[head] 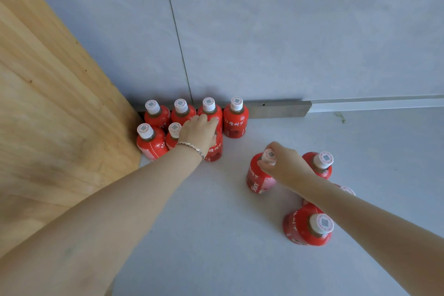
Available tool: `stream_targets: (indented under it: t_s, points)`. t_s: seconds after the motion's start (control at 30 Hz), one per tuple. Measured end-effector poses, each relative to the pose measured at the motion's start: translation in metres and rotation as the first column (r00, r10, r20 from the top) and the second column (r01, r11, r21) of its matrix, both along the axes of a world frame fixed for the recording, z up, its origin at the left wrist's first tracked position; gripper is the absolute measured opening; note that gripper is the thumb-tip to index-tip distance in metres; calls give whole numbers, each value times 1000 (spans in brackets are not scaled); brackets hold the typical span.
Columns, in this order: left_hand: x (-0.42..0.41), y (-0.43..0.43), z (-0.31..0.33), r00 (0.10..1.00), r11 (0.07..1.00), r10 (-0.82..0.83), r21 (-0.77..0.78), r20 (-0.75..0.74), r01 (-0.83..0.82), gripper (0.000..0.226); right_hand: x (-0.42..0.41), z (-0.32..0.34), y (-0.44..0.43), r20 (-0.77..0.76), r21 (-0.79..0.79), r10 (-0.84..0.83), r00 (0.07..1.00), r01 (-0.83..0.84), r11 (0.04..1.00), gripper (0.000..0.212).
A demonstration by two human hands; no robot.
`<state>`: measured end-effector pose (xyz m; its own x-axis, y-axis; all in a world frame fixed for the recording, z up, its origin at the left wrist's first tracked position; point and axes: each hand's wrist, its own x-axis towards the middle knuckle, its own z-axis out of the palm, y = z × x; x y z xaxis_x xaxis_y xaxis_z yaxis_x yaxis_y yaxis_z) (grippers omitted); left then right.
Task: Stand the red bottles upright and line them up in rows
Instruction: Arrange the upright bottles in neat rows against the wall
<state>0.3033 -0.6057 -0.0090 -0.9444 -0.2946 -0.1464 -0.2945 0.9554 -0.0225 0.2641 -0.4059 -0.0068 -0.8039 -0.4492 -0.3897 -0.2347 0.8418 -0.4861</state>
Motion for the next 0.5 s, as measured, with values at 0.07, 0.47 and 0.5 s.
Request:
stream_targets:
  t_s: [0.07,0.47,0.5]
  points:
    - [6,-3,-7,999,999,-47,-16,22,47,57,-8,0,-23,-3,-89,-61,998,61,994,35]
    - [10,-6,-19,1000,1000,20,22,-7,-19,71,-40,-25,-73,279,-267,-200,939,275,923,106]
    - [10,-6,-20,1000,1000,19,19,-8,-18,71,-46,-25,-74,345,-290,-153,926,260,921,106]
